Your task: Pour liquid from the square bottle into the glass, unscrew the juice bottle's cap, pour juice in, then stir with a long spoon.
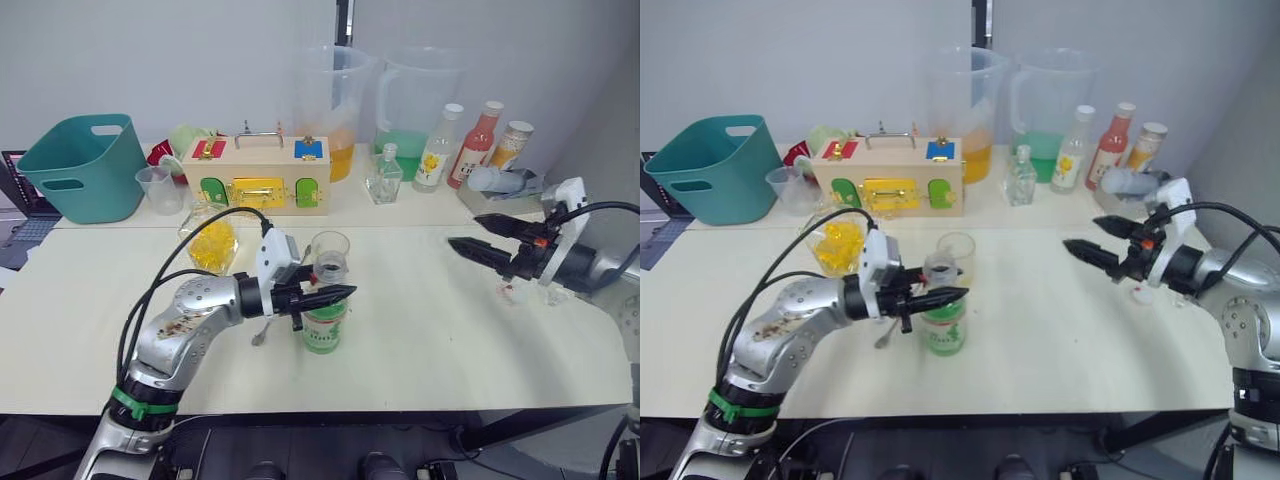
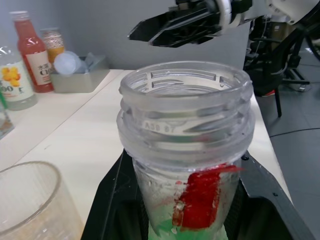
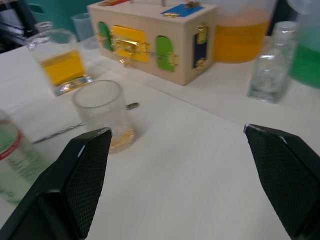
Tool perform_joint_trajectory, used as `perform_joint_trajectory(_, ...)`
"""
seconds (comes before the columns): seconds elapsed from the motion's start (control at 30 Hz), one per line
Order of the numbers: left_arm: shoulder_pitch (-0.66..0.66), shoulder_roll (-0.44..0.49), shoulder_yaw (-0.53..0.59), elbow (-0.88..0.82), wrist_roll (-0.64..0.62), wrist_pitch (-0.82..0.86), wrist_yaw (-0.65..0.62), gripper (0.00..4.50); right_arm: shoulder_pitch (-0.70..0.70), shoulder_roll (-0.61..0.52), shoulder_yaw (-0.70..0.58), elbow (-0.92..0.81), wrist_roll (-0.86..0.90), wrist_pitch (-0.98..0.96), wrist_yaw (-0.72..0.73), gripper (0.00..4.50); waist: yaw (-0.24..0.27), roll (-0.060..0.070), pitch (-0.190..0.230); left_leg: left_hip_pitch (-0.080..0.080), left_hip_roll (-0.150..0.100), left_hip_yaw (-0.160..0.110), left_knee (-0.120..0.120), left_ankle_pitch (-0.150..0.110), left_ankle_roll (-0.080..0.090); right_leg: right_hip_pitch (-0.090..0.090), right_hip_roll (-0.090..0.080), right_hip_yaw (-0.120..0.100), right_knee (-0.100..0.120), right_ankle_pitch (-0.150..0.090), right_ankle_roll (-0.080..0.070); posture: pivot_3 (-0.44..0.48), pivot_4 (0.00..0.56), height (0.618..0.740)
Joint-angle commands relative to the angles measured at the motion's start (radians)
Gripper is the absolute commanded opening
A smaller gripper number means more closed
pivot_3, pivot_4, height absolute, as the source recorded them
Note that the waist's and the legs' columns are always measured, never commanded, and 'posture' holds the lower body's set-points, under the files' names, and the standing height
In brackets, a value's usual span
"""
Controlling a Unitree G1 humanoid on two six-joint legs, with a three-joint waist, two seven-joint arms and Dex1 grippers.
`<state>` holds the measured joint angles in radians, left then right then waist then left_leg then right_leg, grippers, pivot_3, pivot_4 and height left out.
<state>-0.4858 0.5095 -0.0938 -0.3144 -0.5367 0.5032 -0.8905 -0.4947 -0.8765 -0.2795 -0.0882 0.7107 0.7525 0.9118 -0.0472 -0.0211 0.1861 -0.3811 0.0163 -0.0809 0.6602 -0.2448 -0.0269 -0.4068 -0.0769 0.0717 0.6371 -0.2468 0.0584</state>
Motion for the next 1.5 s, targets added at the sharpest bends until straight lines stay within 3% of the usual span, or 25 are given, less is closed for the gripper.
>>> perform_joint_trajectory(0.03, 0.016, 0.065, 0.114, -0.079, -0.054, 0.030, 0.011, 1.24, -0.037, -0.036, 0.014, -0.063, 0.083, 0.070, 0.086, 4.49, -0.001, 0.000, 0.000, 0.000, 0.000, 0.000, 0.000, 0.000, 0.000, 0.000, 0.000, 0.000, 0.000, 0.000, 0.000, 0.000, 0.150, 0.740)
perform_joint_trajectory(0.37, -0.010, 0.195, 0.283, -0.070, -0.158, 0.150, 0.031, 1.24, -0.052, -0.029, 0.070, -0.105, 0.142, 0.148, 0.159, 4.49, 0.013, 0.000, 0.001, -0.007, 0.000, -0.001, 0.000, 0.000, 0.000, -0.003, -0.001, -0.002, -0.006, 0.000, 0.001, 0.000, 0.150, 0.740)
perform_joint_trajectory(0.73, -0.127, 0.144, 0.224, 0.111, -0.023, -0.021, 0.034, 1.24, 0.023, -0.013, 0.054, -0.275, 0.230, 0.203, 0.113, 4.49, 0.023, 0.000, 0.001, -0.010, 0.000, 0.000, 0.000, 0.000, 0.000, -0.007, -0.001, -0.002, -0.005, 0.001, 0.001, 0.000, 0.150, 0.740)
perform_joint_trajectory(0.87, -0.233, 0.114, 0.145, 0.290, 0.126, -0.184, 0.032, 1.24, 0.081, -0.017, 0.009, -0.339, 0.273, 0.217, 0.078, 4.49, 0.035, -0.001, 0.001, -0.015, -0.001, 0.000, 0.001, 0.000, 0.000, -0.013, -0.001, -0.002, -0.003, 0.001, 0.001, 0.000, 0.150, 0.740)
perform_joint_trajectory(1.17, -0.446, -0.002, 0.043, 0.693, 0.331, -0.499, 0.030, 1.24, 0.198, 0.032, -0.059, -0.460, 0.346, 0.208, -0.083, 4.49, 0.035, -0.001, 0.001, -0.017, -0.001, 0.000, 0.001, 0.000, 0.000, -0.015, -0.001, -0.002, -0.003, 0.001, 0.001, 0.000, 0.150, 0.740)
perform_joint_trajectory(1.27, -0.553, -0.061, 0.015, 0.897, 0.414, -0.627, 0.080, 1.24, 0.224, 0.055, -0.079, -0.495, 0.361, 0.197, -0.151, 4.49, 0.036, -0.001, 0.001, -0.018, -0.002, 0.000, 0.003, 0.000, 0.000, -0.015, -0.001, -0.002, -0.003, 0.002, 0.001, 0.000, 0.150, 0.740)
perform_joint_trajectory(1.5, -0.685, -0.142, -0.005, 1.198, 0.527, -0.878, 0.173, 1.24, 0.278, 0.071, -0.108, -0.556, 0.411, 0.193, -0.247, 4.49, 0.032, -0.001, 0.001, -0.018, -0.002, 0.000, 0.003, 0.000, 0.000, -0.016, -0.001, -0.001, -0.002, 0.002, 0.002, 0.000, 0.150, 0.740)
